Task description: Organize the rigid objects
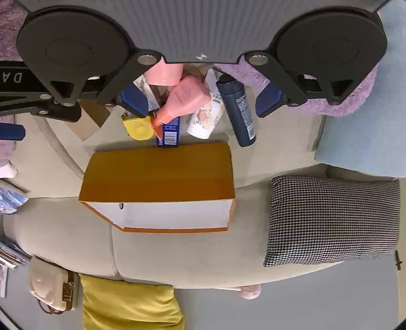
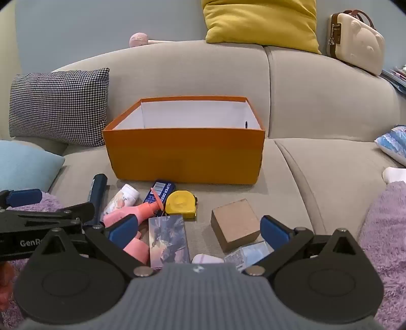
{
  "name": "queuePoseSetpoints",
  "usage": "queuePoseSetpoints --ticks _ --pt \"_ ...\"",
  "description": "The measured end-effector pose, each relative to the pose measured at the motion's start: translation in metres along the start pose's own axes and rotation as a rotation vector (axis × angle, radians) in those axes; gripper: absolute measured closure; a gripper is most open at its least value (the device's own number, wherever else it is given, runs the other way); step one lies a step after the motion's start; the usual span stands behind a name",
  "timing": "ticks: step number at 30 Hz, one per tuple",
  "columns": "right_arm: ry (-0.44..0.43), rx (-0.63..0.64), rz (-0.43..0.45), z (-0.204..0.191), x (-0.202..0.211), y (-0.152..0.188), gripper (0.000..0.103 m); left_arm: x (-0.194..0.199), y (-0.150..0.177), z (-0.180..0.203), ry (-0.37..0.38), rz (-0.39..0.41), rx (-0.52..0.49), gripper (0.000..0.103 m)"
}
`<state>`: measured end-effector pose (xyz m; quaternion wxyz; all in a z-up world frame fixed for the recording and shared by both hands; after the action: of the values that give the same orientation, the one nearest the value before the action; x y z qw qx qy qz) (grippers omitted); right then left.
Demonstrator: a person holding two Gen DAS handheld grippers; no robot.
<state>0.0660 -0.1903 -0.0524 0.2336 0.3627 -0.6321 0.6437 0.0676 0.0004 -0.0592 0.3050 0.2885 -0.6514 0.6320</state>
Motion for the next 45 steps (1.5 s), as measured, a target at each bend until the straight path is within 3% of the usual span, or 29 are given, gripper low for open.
queuePoseSetpoints --ticks 6,17,45 --pt "0.003 0.002 -0.001 0.001 0.001 0.000 0.001 -0.003 0.001 0.011 -0.030 0.001 -0.028 0.000" --pt "-0.003 -0.008 -0.007 0.002 0.002 -0.002 0.001 0.002 0.003 0.002 0.014 -0.010 -0.008 0.000" --pt "-0.003 -0.011 -0.001 0.000 0.000 0.003 0.001 0.003 0.006 0.003 -0.003 -0.019 -0.012 0.000"
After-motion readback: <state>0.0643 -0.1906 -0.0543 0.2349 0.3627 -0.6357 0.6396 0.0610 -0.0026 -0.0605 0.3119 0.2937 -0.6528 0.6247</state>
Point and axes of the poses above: each gripper's, at about its wrist camera, not at the fingertips, and x roughly against the way its jaws point, z to its right, y to its underside, the point moved 9 cm from there along -x, roughly the way its jaws point, and after that the axes turned 8 degrees about -z, right-handed, at the moved point
